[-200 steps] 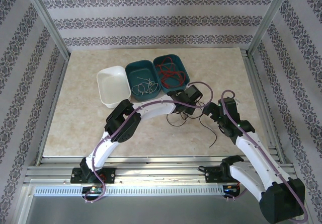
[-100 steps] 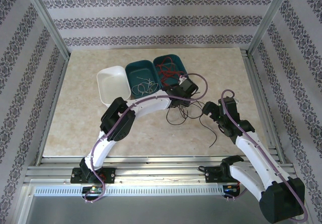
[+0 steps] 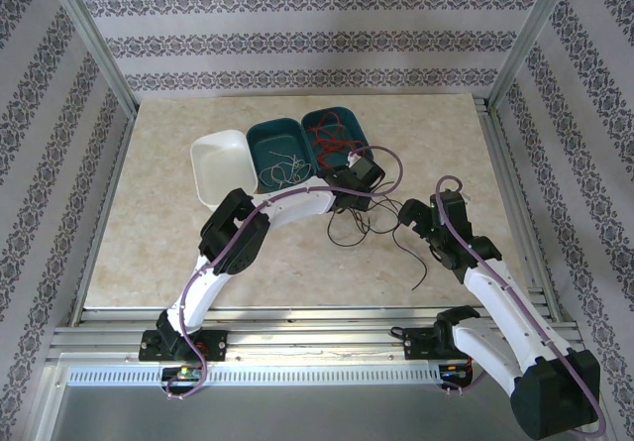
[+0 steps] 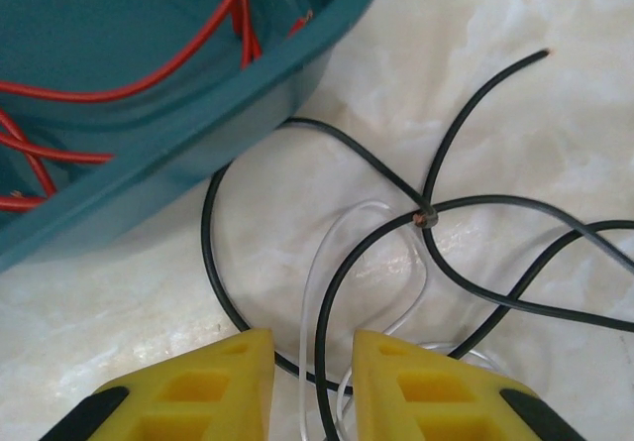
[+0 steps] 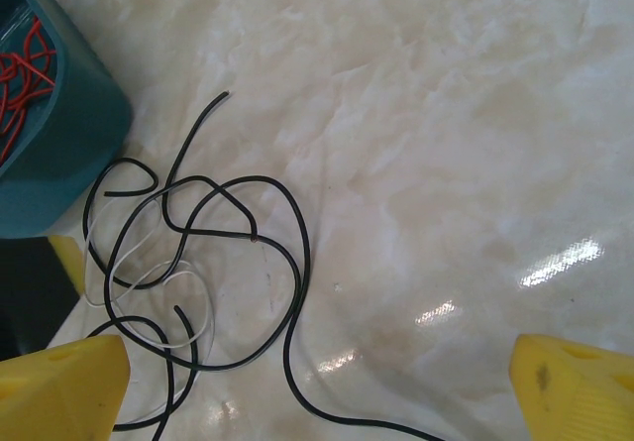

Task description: Untangle the cables

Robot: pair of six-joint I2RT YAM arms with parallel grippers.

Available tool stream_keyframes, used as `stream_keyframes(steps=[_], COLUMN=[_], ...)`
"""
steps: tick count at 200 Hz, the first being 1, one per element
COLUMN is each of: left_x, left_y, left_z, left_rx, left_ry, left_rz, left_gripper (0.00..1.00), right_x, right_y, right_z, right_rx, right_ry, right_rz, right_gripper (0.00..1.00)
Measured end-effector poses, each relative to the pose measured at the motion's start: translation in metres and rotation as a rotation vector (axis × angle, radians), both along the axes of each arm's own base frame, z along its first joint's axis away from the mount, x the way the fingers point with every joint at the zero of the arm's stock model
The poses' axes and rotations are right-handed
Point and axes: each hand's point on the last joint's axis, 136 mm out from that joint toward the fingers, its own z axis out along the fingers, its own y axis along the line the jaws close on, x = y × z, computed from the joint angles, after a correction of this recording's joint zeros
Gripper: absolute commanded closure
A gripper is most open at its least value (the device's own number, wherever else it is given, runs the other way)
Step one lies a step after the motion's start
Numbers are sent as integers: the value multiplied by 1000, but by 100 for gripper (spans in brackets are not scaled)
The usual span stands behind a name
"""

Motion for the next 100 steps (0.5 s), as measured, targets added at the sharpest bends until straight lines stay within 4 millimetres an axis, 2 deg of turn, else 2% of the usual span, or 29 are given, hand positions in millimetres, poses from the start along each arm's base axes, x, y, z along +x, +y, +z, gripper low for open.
stream_keyframes(steps=[38, 63, 100], left_x=[-2, -3, -4], left_y=[2, 3, 2], left_z=[-19, -20, -21], left_rx=[27, 32, 25], left_ry=[27, 31, 38], left_rz=[-1, -1, -2], left_gripper=[74, 74, 91], right_x=[-1, -3, -4], right_y=[0, 0, -1], right_z=[-1, -4, -5], right_rx=[1, 0, 0], right_ry=[2, 4, 6], right_rz=[1, 1, 1], right_gripper=[2, 2, 2])
